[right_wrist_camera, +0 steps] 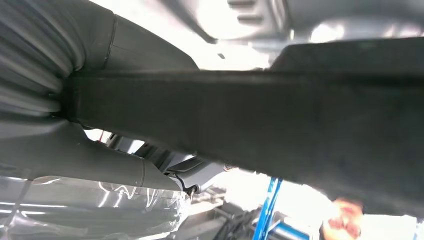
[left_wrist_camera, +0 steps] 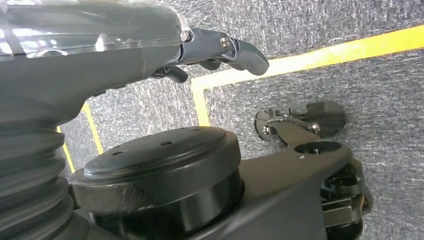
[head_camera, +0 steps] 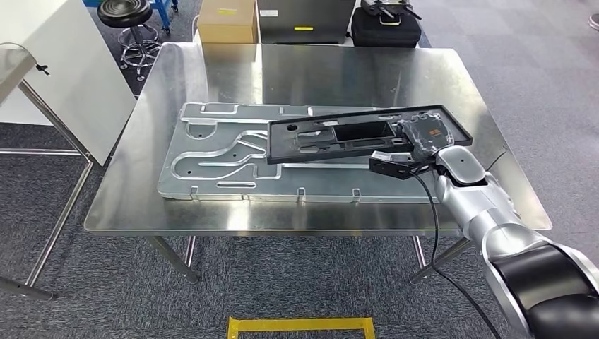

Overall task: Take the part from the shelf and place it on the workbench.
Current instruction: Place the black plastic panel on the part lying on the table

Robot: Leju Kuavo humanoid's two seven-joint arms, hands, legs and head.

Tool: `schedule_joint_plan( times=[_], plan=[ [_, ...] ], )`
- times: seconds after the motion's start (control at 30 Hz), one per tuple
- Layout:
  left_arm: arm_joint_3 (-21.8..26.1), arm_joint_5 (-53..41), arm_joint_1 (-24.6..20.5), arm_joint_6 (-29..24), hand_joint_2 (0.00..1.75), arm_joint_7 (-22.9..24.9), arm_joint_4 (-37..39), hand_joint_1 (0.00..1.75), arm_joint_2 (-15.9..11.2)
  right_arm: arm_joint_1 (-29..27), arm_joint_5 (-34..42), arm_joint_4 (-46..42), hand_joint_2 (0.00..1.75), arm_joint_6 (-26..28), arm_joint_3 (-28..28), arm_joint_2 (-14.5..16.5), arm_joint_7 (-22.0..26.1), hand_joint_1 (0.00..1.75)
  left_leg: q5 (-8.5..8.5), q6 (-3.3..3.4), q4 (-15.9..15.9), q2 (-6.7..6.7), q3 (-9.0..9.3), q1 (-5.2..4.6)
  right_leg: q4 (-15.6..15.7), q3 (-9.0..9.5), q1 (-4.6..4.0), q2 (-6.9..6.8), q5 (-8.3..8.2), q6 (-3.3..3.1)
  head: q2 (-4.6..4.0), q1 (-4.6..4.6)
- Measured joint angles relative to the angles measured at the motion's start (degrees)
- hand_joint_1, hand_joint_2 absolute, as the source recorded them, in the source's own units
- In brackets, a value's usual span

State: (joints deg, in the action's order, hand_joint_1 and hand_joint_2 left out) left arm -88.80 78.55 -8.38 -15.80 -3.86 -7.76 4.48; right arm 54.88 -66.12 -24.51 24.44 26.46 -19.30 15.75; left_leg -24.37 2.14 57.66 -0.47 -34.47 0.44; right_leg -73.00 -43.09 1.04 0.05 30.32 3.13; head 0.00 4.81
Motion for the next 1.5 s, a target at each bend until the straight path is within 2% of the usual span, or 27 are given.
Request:
schedule_joint_plan(
  times=[0.03, 0.1, 0.13, 0.17, 0.2, 0.27, 0.33, 0.37, 0.43, 0.47, 0.5, 0.53, 0.6, 0.63, 0.7, 0.87, 0.9, 1.0, 1.03, 1.07, 1.13, 1.2, 1.27, 1.33, 1.37, 1.43, 1.5],
  plan=[
    [0.00, -0.02, 0.01, -0.01, 1.75, 0.06, 0.00, 0.00, 0.00, -0.29, 0.10, 0.14, 1.75, 0.01, -0.09, 0.00, 0.11, 1.75, -0.15, -0.06, 0.11, -0.02, 0.08, 0.01, 1.93, 0.64, 0.11, -0.01, -1.72, 0.00, 0.00, 0.00],
    [0.00, -0.12, 0.01, -0.01, 1.75, 0.13, 0.00, 0.00, 0.00, -0.49, 0.35, 0.26, 1.75, 0.09, -0.31, -0.01, 0.30, 1.75, -0.55, -0.38, 0.44, -0.05, 0.20, -0.07, 9.45, 3.97, 0.17, -0.09, -5.65, -0.23, 0.00, 0.00],
    [0.00, -0.17, 0.00, -0.01, 1.75, 0.14, 0.00, 0.00, 0.00, -0.52, 0.49, 0.28, 1.75, 0.18, -0.46, -0.02, 0.38, 1.75, -0.76, -0.61, 0.60, -0.06, 0.22, -0.17, 12.54, 5.40, 0.04, -0.08, -6.80, -0.51, 0.00, 0.00],
    [0.00, -0.22, 0.02, -0.01, 1.75, 0.16, 0.00, 0.00, 0.00, -0.58, 0.64, 0.29, 1.75, 0.25, -0.63, -0.04, 0.43, 1.75, -0.92, -0.87, 0.69, -0.06, 0.23, -0.24, 14.31, 6.24, -0.12, -0.07, -7.19, -0.82, 0.00, 0.00],
    [0.00, -0.25, 0.06, -0.01, 1.75, 0.17, 0.00, 0.00, 0.01, -0.70, 0.76, 0.32, 1.75, 0.31, -0.79, -0.07, 0.47, 1.75, -1.04, -1.15, 0.68, -0.06, 0.26, -0.30, 14.76, 6.44, -0.31, -0.03, -6.95, -1.16, 0.00, 0.00],
    [0.00, -0.31, 0.13, 0.01, 1.75, 0.20, 0.00, 0.00, 0.01, -1.05, 0.90, 0.35, 1.75, 0.37, -1.02, -0.15, 0.51, 1.75, -1.31, -1.75, 0.62, -0.01, 0.41, -0.29, 14.94, 6.60, -0.29, 0.00, -6.94, -1.84, 0.00, 0.00],
    [0.00, -0.40, 0.10, 0.03, 1.75, 0.25, 0.00, 0.00, 0.00, -1.29, 1.01, 0.34, 1.75, 0.41, -1.15, -0.20, 0.51, 1.75, -2.82, -2.37, 2.75, 0.07, -0.32, -0.27, 15.31, 7.02, -0.02, 0.00, -6.93, -2.56, 0.00, 0.00],
    [0.00, -0.42, 0.09, 0.04, 1.75, 0.27, 0.00, 0.00, 0.00, -1.39, 1.08, 0.34, 1.75, 0.43, -1.19, -0.20, 0.51, 1.75, -4.37, -2.60, 5.54, 0.10, -1.55, -0.24, 15.43, 7.23, 0.07, -0.01, -6.88, -2.86, 0.00, 0.00],
    [0.00, -0.42, -0.02, 0.10, 1.75, 0.23, 0.00, 0.00, -0.01, -1.65, 1.20, 0.35, 1.75, 0.44, -1.23, -0.20, 0.51, 1.75, -7.77, -2.86, 13.31, 0.11, -5.20, -0.18, 15.42, 7.47, -0.08, -0.01, -6.66, -3.24, 0.00, 0.00],
    [0.00, -0.42, -0.13, 0.14, 1.75, 0.20, 0.00, 0.00, -0.01, -1.86, 1.23, 0.35, 1.75, 0.44, -1.25, -0.20, 0.51, 1.75, -8.57, -2.92, 16.22, 0.11, -6.66, -0.18, 15.39, 7.60, -0.16, -0.02, -6.56, -3.32, 0.00, 0.00],
    [0.00, -0.43, -0.22, 0.17, 1.75, 0.18, 0.00, 0.00, -0.02, -2.07, 1.24, 0.36, 1.75, 0.44, -1.27, -0.19, 0.52, 1.75, -8.26, -2.92, 17.18, 0.12, -7.21, -0.18, 15.35, 7.76, -0.21, -0.01, -6.42, -3.35, 0.00, 0.00],
    [0.00, -0.44, -0.28, 0.19, 1.75, 0.21, 0.00, 0.00, -0.02, -2.23, 1.25, 0.36, 1.75, 0.44, -1.28, -0.19, 0.54, 1.75, -6.83, -2.84, 15.80, 0.12, -6.63, -0.18, 15.28, 7.95, -0.25, 0.04, -6.26, -3.32, 0.00, 0.00],
    [0.00, -0.48, -0.17, 0.17, 1.75, 0.34, 0.00, 0.00, -0.02, -2.35, 1.25, 0.35, 1.75, 0.44, -1.36, -0.17, 0.57, 1.75, -2.70, -2.42, 8.40, 0.11, -3.28, -0.19, 15.04, 8.30, -0.28, 0.20, -5.84, -3.07, 0.00, 0.00],
    [0.00, -0.50, -0.12, 0.17, 1.75, 0.39, 0.00, 0.00, -0.02, -2.35, 1.25, 0.34, 1.75, 0.43, -1.43, -0.18, 0.59, 1.75, -1.39, -2.17, 4.78, 0.10, -1.64, -0.25, 14.83, 8.34, -0.38, 0.28, -5.64, -2.87, 0.00, 0.00],
    [0.00, -0.52, -0.01, 0.17, 1.75, 0.45, 0.00, 0.00, -0.02, -2.35, 1.28, 0.34, 1.75, 0.41, -1.60, -0.21, 0.54, 1.75, -0.88, -1.72, 1.46, 0.07, -0.17, -0.36, 14.65, 8.18, -0.57, 0.35, -5.51, -2.39, 0.00, 0.00],
    [0.00, -0.52, 0.04, 0.16, 1.75, 0.48, 0.00, 0.00, -0.02, -2.37, 1.31, 0.34, 1.75, 0.39, -1.69, -0.24, 0.51, 1.75, -0.97, -1.55, 1.27, 0.06, -0.13, -0.42, 14.66, 8.06, -0.64, 0.35, -5.56, -2.12, 0.00, 0.00],
    [0.00, -0.52, 0.05, 0.14, 1.75, 0.49, 0.00, 0.00, -0.02, -2.36, 1.30, 0.33, 1.75, 0.39, -1.72, -0.27, 0.53, 1.75, -0.89, -1.30, 1.12, 0.05, -0.08, -0.40, 14.70, 8.10, -0.61, 0.35, -5.54, -1.88, 0.00, 0.00],
    [0.00, -1.04, 0.11, 0.05, 1.75, -0.41, 0.00, 0.00, -0.01, -2.56, 1.35, 0.34, 1.75, 0.34, -1.97, -0.61, 0.65, 1.75, -0.60, -0.03, 0.36, 0.03, 0.36, -0.21, 2.68, 2.10, -0.23, 0.19, -0.05, -0.44, 0.00, 0.00],
    [0.00, -1.24, 0.12, 0.05, 1.75, -0.82, 0.00, 0.00, 0.00, -2.71, 1.38, 0.35, 1.75, 0.33, -2.05, -0.72, 0.68, 1.75, -0.64, 0.14, 0.29, 0.03, 0.48, -0.17, -1.15, 0.02, -0.12, 0.13, 1.25, -0.20, 0.00, 0.00],
    [0.00, -1.29, 0.13, 0.08, 1.75, -1.04, 0.00, 0.00, 0.00, -2.83, 1.38, 0.35, 1.75, 0.33, -2.08, -0.76, 0.70, 1.75, -0.75, 0.12, 0.38, 0.01, 0.55, -0.16, -0.43, 0.12, -0.10, 0.12, 0.10, -0.21, 0.00, 0.00],
    [0.00, -1.38, 0.11, 0.13, 1.75, -1.25, 0.00, 0.00, 0.00, -2.90, 1.38, 0.33, 1.75, 0.33, -2.14, -0.91, 0.75, 1.75, -1.13, -0.09, 0.57, -0.03, 0.85, -0.16, 6.82, 3.32, -0.08, 0.04, -4.04, -0.44, 0.00, 0.00],
    [0.00, -1.44, 0.08, 0.16, 1.75, -1.33, 0.00, 0.00, 0.00, -2.82, 1.38, 0.29, 1.75, 0.33, -2.26, -1.05, 0.75, 1.75, -1.50, -0.51, 0.73, -0.08, 1.04, -0.37, 13.36, 6.51, -0.36, -0.02, -6.46, -0.95, 0.00, 0.00],
    [0.00, -1.45, 0.10, 0.17, 1.75, -1.36, 0.00, 0.00, 0.00, -2.80, 1.38, 0.28, 1.75, 0.31, -2.40, -1.11, 0.75, 1.75, -1.64, -1.00, 0.68, -0.07, 1.10, -0.52, 14.63, 7.15, -0.69, 0.07, -6.44, -1.55, 0.00, 0.00],
    [0.00, -1.45, 0.12, 0.17, 1.75, -1.36, 0.00, 0.00, 0.00, -2.84, 1.38, 0.25, 1.75, 0.32, -2.51, -1.15, 0.75, 1.75, -2.00, -1.61, 0.84, -0.01, 1.17, -0.55, 14.92, 7.29, -0.45, 0.13, -6.49, -2.23, 0.00, 0.00],
    [0.00, -1.49, 0.09, 0.18, 1.75, -1.36, 0.00, 0.00, 0.00, -2.81, 1.38, 0.22, 1.75, 0.32, -2.54, -1.15, 0.75, 1.75, -2.74, -1.91, 1.84, 0.03, 0.80, -0.54, 15.10, 7.43, -0.31, 0.10, -6.52, -2.62, 0.00, 0.01],
    [0.00, -1.69, 0.08, 0.23, 1.75, -1.37, 0.00, 0.00, 0.00, -2.76, 1.38, 0.20, 1.75, 0.32, -2.58, -1.14, 0.75, 1.75, -5.69, -2.36, 7.23, 0.09, -1.59, -0.38, 15.34, 7.70, -0.22, 0.01, -6.50, -3.21, 0.00, 0.01],
    [0.00, -2.01, 0.06, 0.26, 1.75, -1.65, 0.00, 0.00, -0.01, -2.78, 1.36, 0.22, 1.75, 0.30, -2.61, -1.12, 0.75, 1.75, -8.56, -2.58, 14.54, 0.11, -5.23, -0.25, 15.30, 7.76, -0.33, -0.02, -6.41, -3.45, 0.00, 0.00]
  ],
)
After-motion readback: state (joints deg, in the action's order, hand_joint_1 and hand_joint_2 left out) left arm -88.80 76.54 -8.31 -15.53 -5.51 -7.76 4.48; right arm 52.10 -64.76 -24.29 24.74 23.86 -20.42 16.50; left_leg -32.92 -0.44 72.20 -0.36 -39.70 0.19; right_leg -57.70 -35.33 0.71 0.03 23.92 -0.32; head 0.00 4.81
